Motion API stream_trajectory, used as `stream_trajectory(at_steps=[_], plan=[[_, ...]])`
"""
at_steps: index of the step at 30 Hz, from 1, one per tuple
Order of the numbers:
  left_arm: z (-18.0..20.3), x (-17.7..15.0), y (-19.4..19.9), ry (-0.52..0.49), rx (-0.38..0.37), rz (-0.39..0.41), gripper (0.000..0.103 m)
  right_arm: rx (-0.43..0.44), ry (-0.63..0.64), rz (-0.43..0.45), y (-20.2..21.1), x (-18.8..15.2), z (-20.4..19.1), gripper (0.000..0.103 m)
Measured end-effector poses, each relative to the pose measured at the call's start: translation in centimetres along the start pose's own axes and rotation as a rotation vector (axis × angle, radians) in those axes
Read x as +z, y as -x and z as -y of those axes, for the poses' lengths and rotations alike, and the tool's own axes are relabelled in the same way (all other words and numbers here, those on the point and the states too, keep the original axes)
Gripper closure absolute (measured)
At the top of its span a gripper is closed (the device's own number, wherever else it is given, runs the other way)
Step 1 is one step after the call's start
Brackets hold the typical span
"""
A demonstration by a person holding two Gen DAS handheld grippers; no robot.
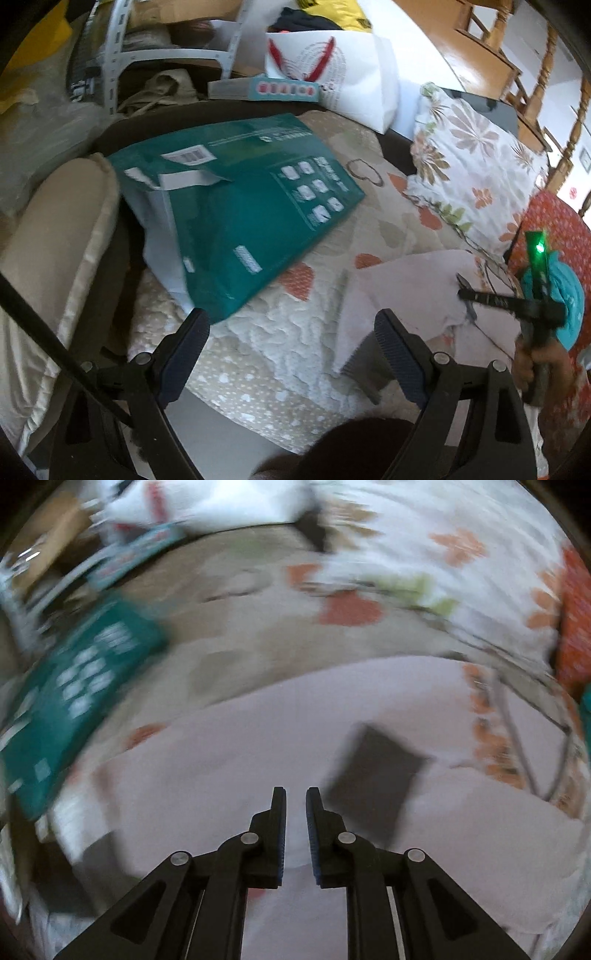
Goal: Fold small clothes
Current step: 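Carry the held sleeve across the hoodie body with the right gripper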
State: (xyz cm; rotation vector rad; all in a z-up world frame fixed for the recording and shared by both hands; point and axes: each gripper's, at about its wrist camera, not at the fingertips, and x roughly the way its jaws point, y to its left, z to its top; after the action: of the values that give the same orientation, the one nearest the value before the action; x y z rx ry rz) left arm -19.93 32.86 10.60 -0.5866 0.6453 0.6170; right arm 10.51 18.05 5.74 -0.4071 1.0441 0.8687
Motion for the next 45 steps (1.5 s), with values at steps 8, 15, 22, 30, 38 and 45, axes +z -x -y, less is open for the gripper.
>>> stream_trajectory(at_steps=[8, 15, 22, 30, 38, 45], plan=[[-1.6, -0.7, 0.8, 0.044, 0.033, 0.003, 0.013, 0.147, 0.24, -0.16, -3.7, -3.4, -11.2, 0.06], [-0.2, -0.7, 1.5, 0.017, 0.024, 0.014, 0.013, 0.114, 0.232, -0.129, -3.5, -4.0, -13.2, 0.099], [3.5, -0.6, 2.3, -0.047, 0.005, 0.026, 0.013, 0.103, 0.06, 0.044, 4.3, -0.5, -7.0, 0.099], [9.0, -1.0, 1.3, -0.135, -0.06, -0.009, 0.013, -0.136, -0.272, 0.113, 13.5, -3.5, 13.5, 0.099], [15.5, -1.8, -0.9, -0.246, -0.121, -0.06, 0.013, -0.487, -0.523, 0.032, 13.7, -8.9, 30.0, 0.098], [20.6, -3.0, -4.0, -0.301, -0.195, -0.159, 0.013, -0.4, -0.701, 0.145, 17.0, -12.9, 34.0, 0.072]])
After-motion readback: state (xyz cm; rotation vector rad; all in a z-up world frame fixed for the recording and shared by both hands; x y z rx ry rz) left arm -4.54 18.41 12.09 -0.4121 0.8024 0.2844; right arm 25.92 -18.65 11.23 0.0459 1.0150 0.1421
